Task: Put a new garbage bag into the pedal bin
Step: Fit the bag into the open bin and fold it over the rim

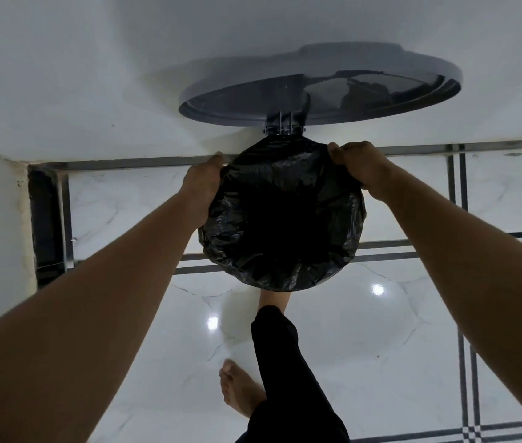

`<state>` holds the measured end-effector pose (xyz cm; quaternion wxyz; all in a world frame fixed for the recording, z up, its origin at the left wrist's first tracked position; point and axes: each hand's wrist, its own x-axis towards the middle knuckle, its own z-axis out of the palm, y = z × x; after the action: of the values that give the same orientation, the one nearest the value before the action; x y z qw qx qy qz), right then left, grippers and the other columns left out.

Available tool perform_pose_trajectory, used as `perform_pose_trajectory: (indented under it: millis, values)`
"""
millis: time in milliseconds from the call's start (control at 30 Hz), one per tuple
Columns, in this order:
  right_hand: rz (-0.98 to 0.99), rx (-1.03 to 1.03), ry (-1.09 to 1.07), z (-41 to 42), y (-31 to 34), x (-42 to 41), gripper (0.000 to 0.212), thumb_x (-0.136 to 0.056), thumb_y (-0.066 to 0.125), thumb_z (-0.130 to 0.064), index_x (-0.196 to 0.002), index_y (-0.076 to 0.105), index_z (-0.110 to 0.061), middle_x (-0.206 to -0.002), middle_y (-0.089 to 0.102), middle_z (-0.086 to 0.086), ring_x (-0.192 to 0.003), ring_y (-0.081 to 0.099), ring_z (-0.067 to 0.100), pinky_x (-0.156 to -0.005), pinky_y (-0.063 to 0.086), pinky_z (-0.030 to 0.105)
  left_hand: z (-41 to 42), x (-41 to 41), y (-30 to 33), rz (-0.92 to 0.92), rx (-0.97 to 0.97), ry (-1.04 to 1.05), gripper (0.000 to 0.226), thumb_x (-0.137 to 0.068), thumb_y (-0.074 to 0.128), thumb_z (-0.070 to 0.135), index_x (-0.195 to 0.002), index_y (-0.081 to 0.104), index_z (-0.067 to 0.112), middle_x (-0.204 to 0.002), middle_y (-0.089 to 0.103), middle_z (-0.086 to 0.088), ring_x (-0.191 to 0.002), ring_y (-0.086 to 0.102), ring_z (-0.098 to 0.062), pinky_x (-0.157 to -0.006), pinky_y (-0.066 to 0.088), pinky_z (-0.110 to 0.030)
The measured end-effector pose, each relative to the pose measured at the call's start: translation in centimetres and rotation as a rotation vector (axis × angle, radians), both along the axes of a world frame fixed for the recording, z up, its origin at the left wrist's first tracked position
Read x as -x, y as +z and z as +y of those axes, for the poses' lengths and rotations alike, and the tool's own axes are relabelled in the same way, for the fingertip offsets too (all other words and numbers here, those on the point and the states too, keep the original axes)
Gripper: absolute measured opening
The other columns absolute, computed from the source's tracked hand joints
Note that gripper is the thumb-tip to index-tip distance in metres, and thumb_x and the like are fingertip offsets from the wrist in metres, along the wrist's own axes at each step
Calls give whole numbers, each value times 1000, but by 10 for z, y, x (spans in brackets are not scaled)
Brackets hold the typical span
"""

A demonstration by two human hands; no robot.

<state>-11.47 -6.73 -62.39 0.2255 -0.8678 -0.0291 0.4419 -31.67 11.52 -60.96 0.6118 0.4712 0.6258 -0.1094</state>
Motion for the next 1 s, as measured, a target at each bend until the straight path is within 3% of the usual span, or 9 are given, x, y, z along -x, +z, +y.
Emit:
perform_pose_trajectory:
  millis: [100, 167, 233, 300, 367, 433, 500, 733, 1000]
  values:
    - [-226, 37, 66, 0, 5, 9, 48, -96, 56, -50, -114, 70, -7, -103, 66, 9, -105, 63, 32, -88, 53, 39, -2, 2, 0, -28, 74, 91, 45, -99, 53, 58, -115, 67, 18, -104, 72, -4, -90, 67, -22, -71, 49, -31]
    - [-662, -123, 62, -8, 17, 37, 34, -91, 59, -40, -109, 72, -14, -110, 67, 8, -100, 66, 28, -90, 54, 36, -4, 7, -4, 24, -19, 145, 56, -87, 51, 68, -116, 66, 23, -126, 66, -4, -108, 62, -27, -93, 50, -42]
    - [-789, -354, 127, -12, 27, 86, 20, -89, 60, -21, -100, 74, -12, -96, 72, 6, -83, 67, 20, -80, 50, 18, -13, 18, 0, 112, -217, 185, 58, -89, 47, 62, -132, 59, 24, -138, 51, -2, -123, 48, -30, -102, 40, -45]
    - [-534, -340, 280, -8, 16, 127, 20, -90, 60, -18, -101, 77, -12, -93, 76, 6, -82, 71, 20, -78, 48, 12, -36, 38, 1, 193, -273, 260, 53, -96, 46, 51, -138, 52, 21, -138, 46, -8, -128, 43, -32, -95, 36, -43]
    - [-253, -103, 424, 3, -10, 149, 29, -95, 56, -25, -115, 73, -12, -112, 73, 13, -102, 69, 31, -88, 51, 28, -59, 59, -2, 191, -127, 401, 48, -94, 47, 47, -131, 56, 18, -132, 52, -11, -121, 52, -33, -91, 43, -42]
    - [-80, 118, 479, 20, -37, 145, 34, -100, 49, -24, -122, 67, -7, -122, 68, 19, -113, 64, 39, -90, 50, 37, -72, 72, -11, 46, 66, 530, 24, -94, 47, 35, -95, 62, 16, -98, 59, -8, -86, 60, -24, -73, 45, -34]
    - [6, 240, 570, 33, -63, 133, 37, -101, 46, -21, -127, 66, -1, -131, 64, 23, -122, 61, 41, -98, 49, 39, -75, 77, -18, -18, 159, 651, 22, -97, 46, 25, -76, 50, 19, -79, 47, -3, -66, 45, -17, -64, 41, -31]
    - [100, 380, 745, 43, -126, 123, 53, -102, 43, -35, -145, 55, -8, -151, 53, 20, -137, 53, 36, -114, 41, 39, -74, 92, -29, -82, 346, 805, 37, -103, 49, 44, -119, 70, 18, -110, 69, 1, -101, 62, -20, -104, 53, -38]
    - [28, 348, 681, 41, -101, 130, 45, -102, 46, -27, -138, 59, -2, -144, 57, 26, -132, 55, 40, -109, 46, 38, -84, 91, -17, -118, 381, 901, 41, -107, 46, 37, -127, 65, 7, -114, 69, -6, -108, 66, -23, -107, 51, -43]
